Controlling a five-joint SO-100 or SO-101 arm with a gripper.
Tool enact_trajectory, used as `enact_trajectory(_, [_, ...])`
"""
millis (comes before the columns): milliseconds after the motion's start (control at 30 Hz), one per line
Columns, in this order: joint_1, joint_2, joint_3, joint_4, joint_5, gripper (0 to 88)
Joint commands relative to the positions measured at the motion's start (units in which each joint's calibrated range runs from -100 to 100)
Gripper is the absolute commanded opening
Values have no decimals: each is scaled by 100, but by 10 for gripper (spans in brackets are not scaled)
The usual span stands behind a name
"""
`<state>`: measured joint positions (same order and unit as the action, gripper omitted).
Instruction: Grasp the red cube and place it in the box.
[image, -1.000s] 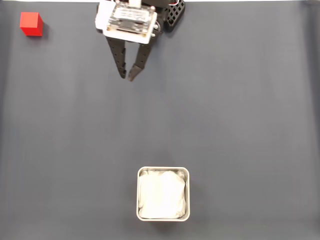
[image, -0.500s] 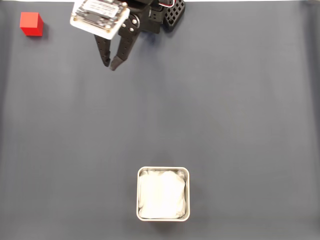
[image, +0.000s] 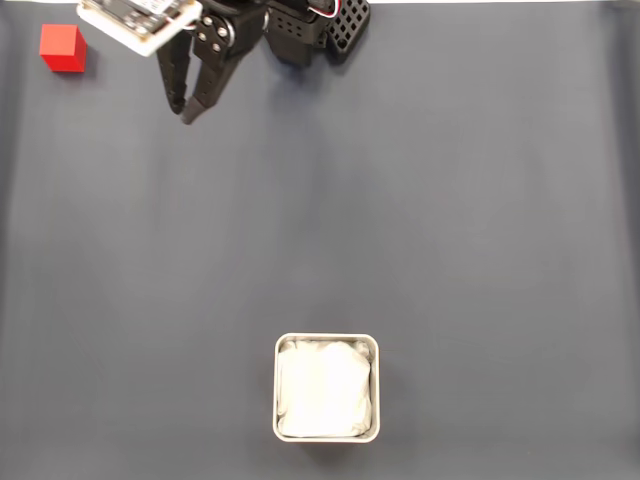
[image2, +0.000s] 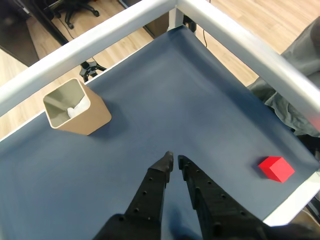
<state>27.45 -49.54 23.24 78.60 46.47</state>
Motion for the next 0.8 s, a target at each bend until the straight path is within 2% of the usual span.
enact_trajectory(0, [252, 24, -234, 9, -59, 5])
enact_trajectory(767, [1275, 379, -143, -499, -430, 0])
